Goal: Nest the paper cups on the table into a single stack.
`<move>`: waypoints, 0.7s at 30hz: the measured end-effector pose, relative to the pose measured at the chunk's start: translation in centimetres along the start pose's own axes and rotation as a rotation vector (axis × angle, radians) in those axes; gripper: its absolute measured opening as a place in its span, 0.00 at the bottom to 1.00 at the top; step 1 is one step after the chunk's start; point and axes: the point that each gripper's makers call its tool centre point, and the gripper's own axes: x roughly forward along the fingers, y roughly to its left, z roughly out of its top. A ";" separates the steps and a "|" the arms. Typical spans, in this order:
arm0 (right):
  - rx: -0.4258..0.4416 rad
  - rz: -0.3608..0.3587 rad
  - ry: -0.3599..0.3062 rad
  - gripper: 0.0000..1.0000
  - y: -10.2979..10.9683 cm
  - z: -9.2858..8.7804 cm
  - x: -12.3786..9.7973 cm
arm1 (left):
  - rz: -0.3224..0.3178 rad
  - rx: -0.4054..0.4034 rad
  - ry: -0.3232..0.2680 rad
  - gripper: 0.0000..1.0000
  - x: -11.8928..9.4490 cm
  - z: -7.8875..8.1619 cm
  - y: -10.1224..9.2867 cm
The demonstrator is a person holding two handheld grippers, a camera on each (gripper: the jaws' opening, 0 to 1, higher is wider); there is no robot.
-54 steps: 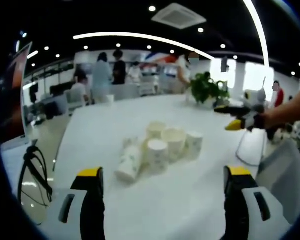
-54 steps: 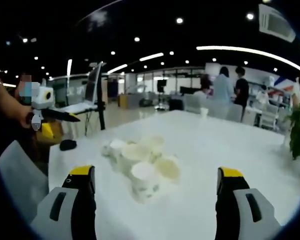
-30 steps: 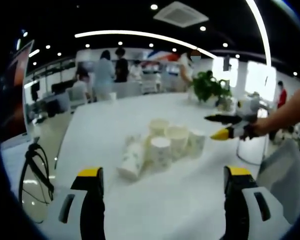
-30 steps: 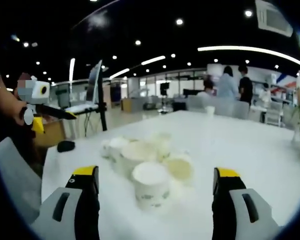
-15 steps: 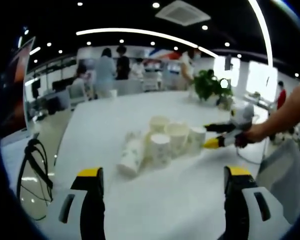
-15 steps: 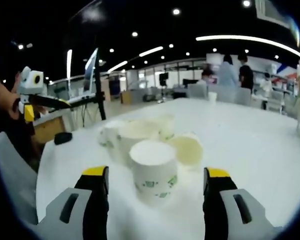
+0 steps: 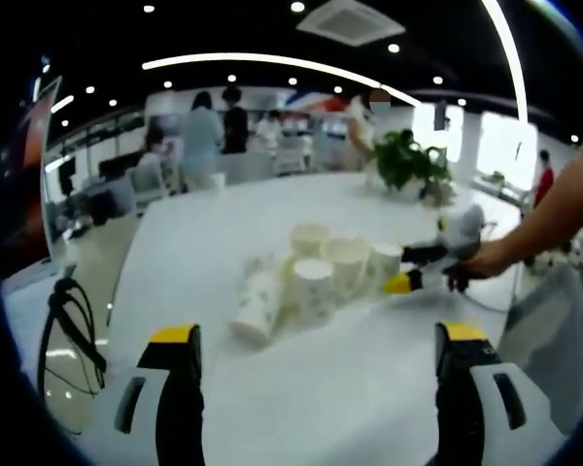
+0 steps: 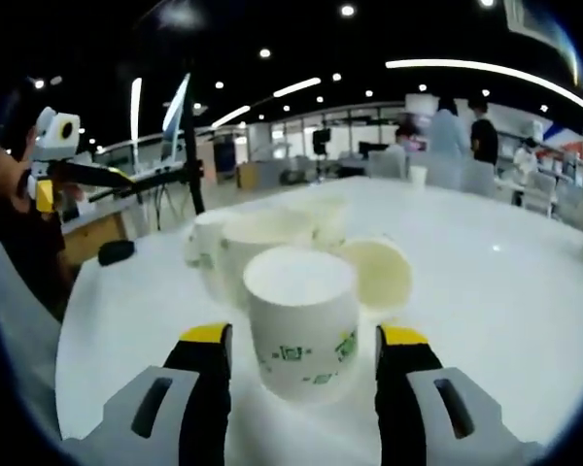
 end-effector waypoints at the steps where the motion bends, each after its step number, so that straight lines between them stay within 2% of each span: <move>1: 0.004 -0.005 0.000 0.55 0.0 0.0 0.1 | 0.000 -0.001 0.000 0.98 0.0 0.0 -0.1; 3: 0.002 -0.013 0.004 0.53 -0.1 -0.2 0.3 | 0.001 -0.003 -0.002 0.98 -0.1 0.0 -0.1; 4: 0.001 -0.011 0.007 0.51 0.0 0.5 0.2 | 0.000 0.000 -0.003 0.97 -0.1 -0.1 0.0; 9: 0.010 0.005 0.034 0.42 -0.1 1.8 0.6 | 0.000 0.002 -0.003 0.97 -0.6 2.2 1.0; 13: 0.008 0.007 0.038 0.42 -0.6 2.5 0.7 | 0.006 -0.005 -0.004 0.97 -0.3 3.0 1.5; 21: 0.009 0.002 0.036 0.40 -1.9 3.3 0.6 | 0.002 -0.006 -0.006 0.97 0.5 3.6 1.5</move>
